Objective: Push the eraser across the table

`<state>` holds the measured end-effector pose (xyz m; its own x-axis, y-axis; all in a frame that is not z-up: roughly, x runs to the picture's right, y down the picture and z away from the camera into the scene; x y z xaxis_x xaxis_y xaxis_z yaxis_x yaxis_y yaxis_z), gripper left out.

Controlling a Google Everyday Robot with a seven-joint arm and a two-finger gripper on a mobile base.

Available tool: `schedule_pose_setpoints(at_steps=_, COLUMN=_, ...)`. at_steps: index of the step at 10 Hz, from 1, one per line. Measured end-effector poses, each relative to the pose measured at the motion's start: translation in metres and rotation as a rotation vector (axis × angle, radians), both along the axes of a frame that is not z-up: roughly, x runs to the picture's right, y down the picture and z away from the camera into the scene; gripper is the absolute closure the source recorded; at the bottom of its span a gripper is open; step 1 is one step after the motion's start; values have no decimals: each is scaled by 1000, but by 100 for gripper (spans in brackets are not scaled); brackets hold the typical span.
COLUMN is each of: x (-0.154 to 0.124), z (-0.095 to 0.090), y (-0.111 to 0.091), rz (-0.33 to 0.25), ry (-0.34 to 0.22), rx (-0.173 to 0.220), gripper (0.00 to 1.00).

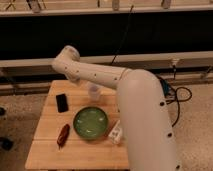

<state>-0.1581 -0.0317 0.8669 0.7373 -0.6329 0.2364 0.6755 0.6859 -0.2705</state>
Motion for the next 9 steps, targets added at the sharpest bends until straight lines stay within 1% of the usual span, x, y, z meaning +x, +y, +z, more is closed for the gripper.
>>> schedule_pose_setpoints(at_steps=3, x=-17, z=9, y=-1, rz=-10, ry=-4, rx=-13, gripper=96)
schedule_pose_setpoints(at_steps=6, x=-14, z=16, y=-1, rz=-13, ry=9, rx=-25, gripper=96)
schedule_pose_setpoints(at_steps=9, x=-35, z=26, y=2, rz=-16, ry=2, rx=-37, gripper=96)
